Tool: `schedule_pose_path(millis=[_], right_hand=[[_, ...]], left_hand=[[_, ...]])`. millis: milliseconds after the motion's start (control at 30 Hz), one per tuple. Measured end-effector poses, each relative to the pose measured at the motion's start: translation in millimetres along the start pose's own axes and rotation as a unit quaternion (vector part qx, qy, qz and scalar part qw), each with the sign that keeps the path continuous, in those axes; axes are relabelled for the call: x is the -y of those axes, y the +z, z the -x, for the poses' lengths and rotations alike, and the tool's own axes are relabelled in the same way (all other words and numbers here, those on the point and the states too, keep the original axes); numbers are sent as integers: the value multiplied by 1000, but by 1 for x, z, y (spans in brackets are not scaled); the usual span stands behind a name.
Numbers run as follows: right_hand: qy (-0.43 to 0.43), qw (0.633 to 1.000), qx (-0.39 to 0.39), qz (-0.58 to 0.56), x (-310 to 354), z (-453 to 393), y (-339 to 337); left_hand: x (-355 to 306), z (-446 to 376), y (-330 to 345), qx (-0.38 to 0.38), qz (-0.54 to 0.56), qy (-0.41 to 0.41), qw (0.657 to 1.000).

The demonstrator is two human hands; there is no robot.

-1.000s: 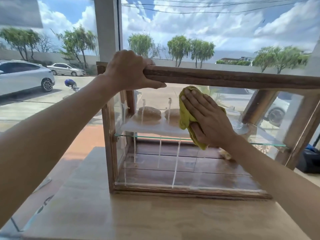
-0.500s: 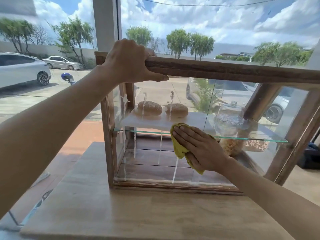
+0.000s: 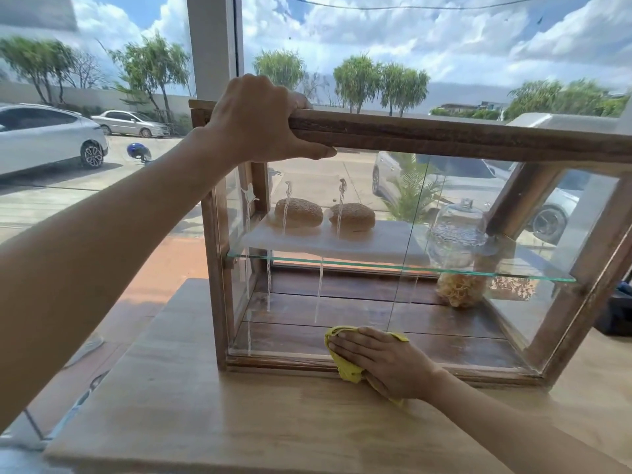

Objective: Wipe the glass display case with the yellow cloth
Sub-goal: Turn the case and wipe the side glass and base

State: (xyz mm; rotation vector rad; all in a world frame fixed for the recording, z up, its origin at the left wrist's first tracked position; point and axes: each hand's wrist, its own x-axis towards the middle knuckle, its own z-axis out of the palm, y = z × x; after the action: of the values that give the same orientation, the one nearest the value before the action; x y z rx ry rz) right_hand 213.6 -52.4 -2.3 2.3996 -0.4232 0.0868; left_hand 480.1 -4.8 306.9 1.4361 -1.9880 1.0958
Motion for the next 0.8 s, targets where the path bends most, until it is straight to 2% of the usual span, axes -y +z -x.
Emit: schedule_pose_path(millis=[167, 333, 467, 600, 700, 800], right_hand=[[-20, 999, -1, -25, 12, 2, 6], [-18, 994, -95, -46, 17, 7, -6], [28, 972, -219, -80, -3, -8, -49], [107, 945, -305, -61, -53, -29, -98], [160, 924, -345, -27, -83, -42, -125], [176, 925, -336, 2, -99, -51, -137]], left_hand=[[-1, 0, -1, 0, 9, -11, 1000], [-1, -1, 2, -1, 10, -28, 1000], [2, 0, 5, -5, 3, -29, 1000], [1, -1, 4, -4, -2, -24, 1000], [1, -1, 5, 1, 1, -24, 1000], [3, -1, 6, -5, 8, -19, 1000]])
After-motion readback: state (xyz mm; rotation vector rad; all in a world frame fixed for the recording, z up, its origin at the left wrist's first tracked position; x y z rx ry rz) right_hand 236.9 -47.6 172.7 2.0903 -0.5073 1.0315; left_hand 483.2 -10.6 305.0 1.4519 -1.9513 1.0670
